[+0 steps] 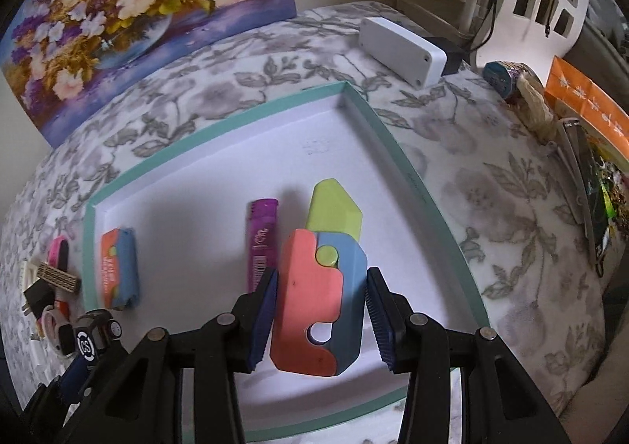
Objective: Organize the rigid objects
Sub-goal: 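Carry both items into the tray and open both grippers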
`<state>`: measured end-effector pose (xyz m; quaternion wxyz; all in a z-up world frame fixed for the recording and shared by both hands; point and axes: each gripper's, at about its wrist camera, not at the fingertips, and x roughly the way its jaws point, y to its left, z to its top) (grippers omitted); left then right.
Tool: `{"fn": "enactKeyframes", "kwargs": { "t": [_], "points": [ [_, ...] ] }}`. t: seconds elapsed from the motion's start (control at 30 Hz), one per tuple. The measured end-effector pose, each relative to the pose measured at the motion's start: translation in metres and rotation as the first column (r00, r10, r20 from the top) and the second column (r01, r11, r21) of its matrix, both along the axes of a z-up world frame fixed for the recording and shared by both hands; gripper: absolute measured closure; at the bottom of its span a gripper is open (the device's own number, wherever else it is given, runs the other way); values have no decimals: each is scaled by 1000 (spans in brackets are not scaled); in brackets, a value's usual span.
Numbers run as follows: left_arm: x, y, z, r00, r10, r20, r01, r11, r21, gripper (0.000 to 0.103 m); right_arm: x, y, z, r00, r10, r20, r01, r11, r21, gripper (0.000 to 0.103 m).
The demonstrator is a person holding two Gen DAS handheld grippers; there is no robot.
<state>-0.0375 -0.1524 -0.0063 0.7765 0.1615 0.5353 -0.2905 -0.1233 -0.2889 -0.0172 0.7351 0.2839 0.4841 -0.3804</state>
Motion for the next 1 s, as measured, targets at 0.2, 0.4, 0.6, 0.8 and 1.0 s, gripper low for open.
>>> {"fn": "enactKeyframes", "kwargs": {
  "t": [0.2, 0.4, 0.6, 0.8, 1.0],
  "points": [
    [-3, -8, -10, 999, -35, 4, 35, 999, 27, 69, 0, 0, -8, 1000, 8, -21, -8, 1000, 13, 55],
    [-3, -13, -25, 998, -59, 2, 59, 996, 63, 69, 1, 1, -16, 999, 14, -38, -12, 1000, 28, 55],
    [-3, -15, -34, 997, -77, 10, 76, 994, 84, 69, 3, 1, -28, 998, 18, -64, -14, 998, 63, 55],
    [-3, -15, -35, 997, -78, 10, 77, 993, 86, 69, 5, 5, -27, 996, 28, -79, -24, 998, 51, 55],
    [-2, -16, -34, 997, -78, 1, 77, 992, 95, 67, 6, 5, -28, 996, 29, -84, -25, 998, 49, 54]
  ]
}}
